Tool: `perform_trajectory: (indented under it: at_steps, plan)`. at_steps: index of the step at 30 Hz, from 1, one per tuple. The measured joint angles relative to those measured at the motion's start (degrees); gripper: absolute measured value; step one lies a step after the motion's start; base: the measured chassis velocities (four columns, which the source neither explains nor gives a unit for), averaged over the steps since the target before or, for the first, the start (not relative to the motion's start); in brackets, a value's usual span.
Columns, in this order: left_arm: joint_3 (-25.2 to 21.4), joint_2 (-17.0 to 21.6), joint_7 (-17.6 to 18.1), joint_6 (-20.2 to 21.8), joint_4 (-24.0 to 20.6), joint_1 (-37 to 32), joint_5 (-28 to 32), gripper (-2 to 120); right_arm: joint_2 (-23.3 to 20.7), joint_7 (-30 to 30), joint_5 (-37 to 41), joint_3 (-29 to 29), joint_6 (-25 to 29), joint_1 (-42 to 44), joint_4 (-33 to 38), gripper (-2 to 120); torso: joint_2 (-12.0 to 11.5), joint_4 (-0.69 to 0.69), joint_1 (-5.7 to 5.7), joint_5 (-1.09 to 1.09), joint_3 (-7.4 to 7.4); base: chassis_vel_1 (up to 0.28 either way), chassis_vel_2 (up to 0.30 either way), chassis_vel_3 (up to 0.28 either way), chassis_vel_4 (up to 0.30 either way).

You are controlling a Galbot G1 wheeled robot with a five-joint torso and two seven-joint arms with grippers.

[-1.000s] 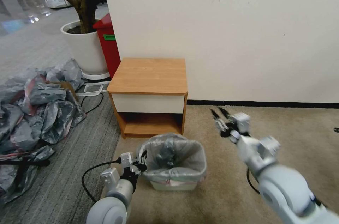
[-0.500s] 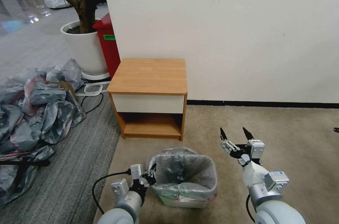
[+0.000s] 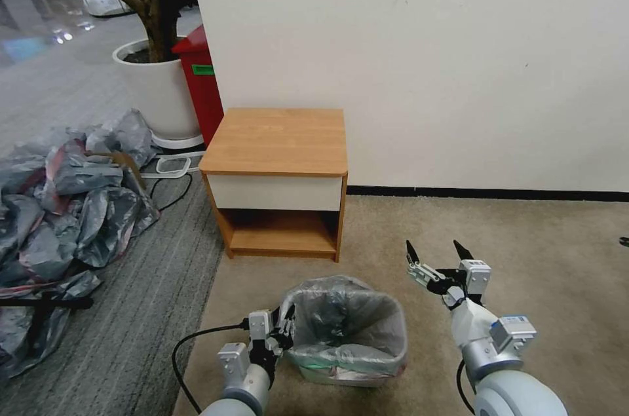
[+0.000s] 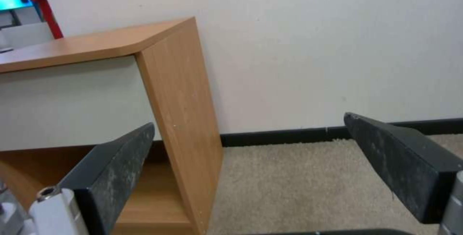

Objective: Pick up the garbage bag from the table and place it over the trash can.

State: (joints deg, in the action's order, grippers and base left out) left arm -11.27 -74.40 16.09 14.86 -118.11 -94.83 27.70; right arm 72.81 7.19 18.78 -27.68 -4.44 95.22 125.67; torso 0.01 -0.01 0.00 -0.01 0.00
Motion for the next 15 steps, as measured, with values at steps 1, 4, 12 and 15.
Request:
perform_trajectory:
  at_steps: [1, 4, 12, 15]
  plan:
    - [-0.14, 0.09, 0.03, 0.06, -0.86, -0.4, -0.09, 56, -0.12, 0.0, 0.19, -0.03, -0.15, -0.07, 0.11, 100, 0.0, 0.0, 0.0, 0.0, 0.0, 0.0, 0.0, 0.0, 0.0]
    - [-0.32, 0.18, 0.05, 0.09, -1.94, -0.97, -0.92, 64, -0.25, 0.0, 0.41, -0.03, -0.44, -0.14, 0.24, 100, 0.0, 0.0, 0.0, 0.01, 0.0, 0.0, 0.0, 0.0, 0.0]
    - [-1.87, 0.39, 0.0, 0.13, -4.76, -2.33, -2.12, 95, -0.65, 0.07, 2.06, 0.25, -2.19, 0.15, 1.67, 100, -0.01, 0.0, 0.0, 0.01, 0.0, 0.0, 0.0, 0.0, 0.0]
    - [-2.23, 0.82, -0.87, 0.1, -6.46, -2.93, -2.12, 99, -0.6, 0.09, 2.07, 0.27, -2.37, 0.16, 1.77, 100, -0.01, 0.0, 0.0, 0.01, 0.0, 0.0, 0.0, 0.0, 0.0]
